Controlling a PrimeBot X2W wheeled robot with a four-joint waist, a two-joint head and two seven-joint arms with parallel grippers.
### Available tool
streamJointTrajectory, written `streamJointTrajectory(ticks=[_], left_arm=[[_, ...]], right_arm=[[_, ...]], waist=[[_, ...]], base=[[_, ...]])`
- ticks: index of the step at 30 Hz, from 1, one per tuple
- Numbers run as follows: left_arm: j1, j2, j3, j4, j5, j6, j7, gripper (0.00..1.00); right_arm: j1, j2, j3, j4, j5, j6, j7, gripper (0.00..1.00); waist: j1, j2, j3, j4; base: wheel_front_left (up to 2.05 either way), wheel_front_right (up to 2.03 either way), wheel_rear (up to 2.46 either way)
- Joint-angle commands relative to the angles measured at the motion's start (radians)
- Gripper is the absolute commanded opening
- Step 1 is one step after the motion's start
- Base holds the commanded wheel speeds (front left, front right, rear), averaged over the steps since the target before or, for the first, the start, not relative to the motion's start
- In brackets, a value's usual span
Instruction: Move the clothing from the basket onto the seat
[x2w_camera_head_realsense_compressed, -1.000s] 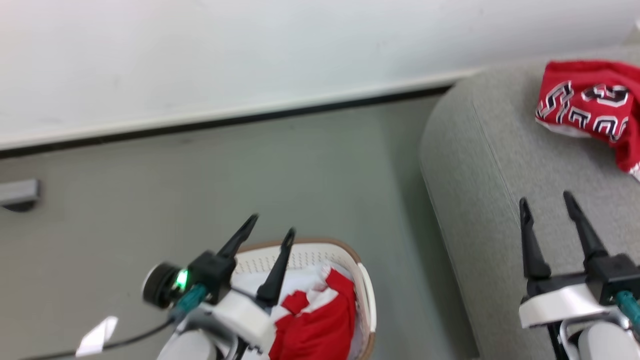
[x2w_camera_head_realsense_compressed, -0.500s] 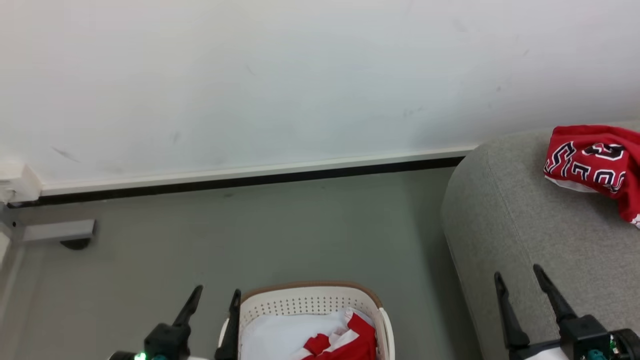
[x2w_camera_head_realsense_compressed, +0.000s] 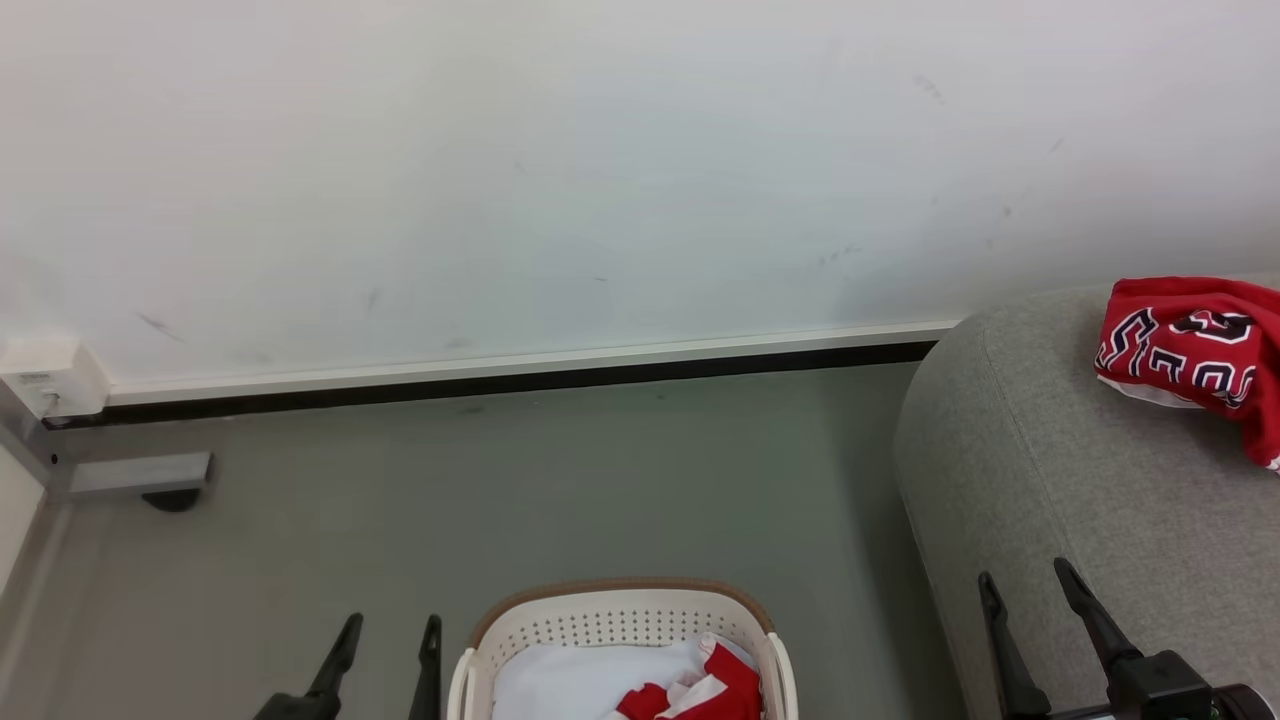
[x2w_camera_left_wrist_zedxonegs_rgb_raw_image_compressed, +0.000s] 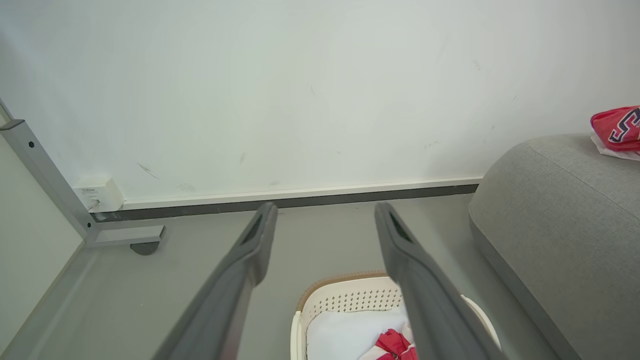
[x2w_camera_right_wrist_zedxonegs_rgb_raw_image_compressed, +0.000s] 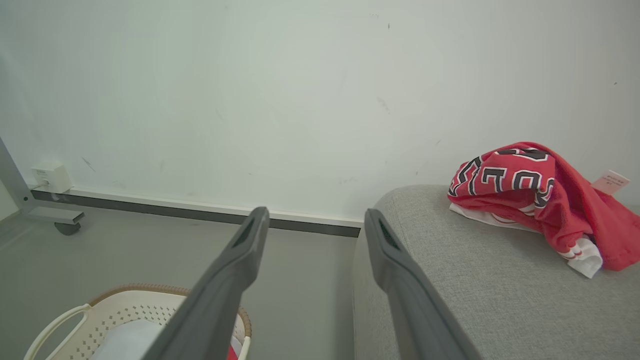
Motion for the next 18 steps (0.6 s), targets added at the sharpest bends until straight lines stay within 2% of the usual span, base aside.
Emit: streamJointTrajectory(ticks=[1, 11, 18], left_arm=[[0.010, -0.006, 0.009, 0.001, 0.014, -0.006, -0.002, 1.00], [0.002, -0.033, 0.041, 0.002, 0.042, -0.037, -0.002, 1.00], [-0.083, -0.038, 0.034, 0.020, 0.072, -0.079, -0.002, 1.00]], right_arm=[[-0.007, -0.002, -0.001, 0.003, 0.009, -0.003, 0.000, 1.00], [-0.032, -0.002, 0.001, -0.009, 0.010, -0.003, 0.000, 1.00], [-0.094, -0.002, -0.010, -0.044, 0.011, -0.003, 0.000, 1.00]], waist=[[0.0001, 0.0000, 0.000, 0.000], [0.0001, 0.0000, 0.024, -0.021], [0.0001, 0.0000, 0.139, -0.042]], base=[[0.00, 0.00, 0.00], [0.00, 0.00, 0.00], [0.00, 0.00, 0.00]])
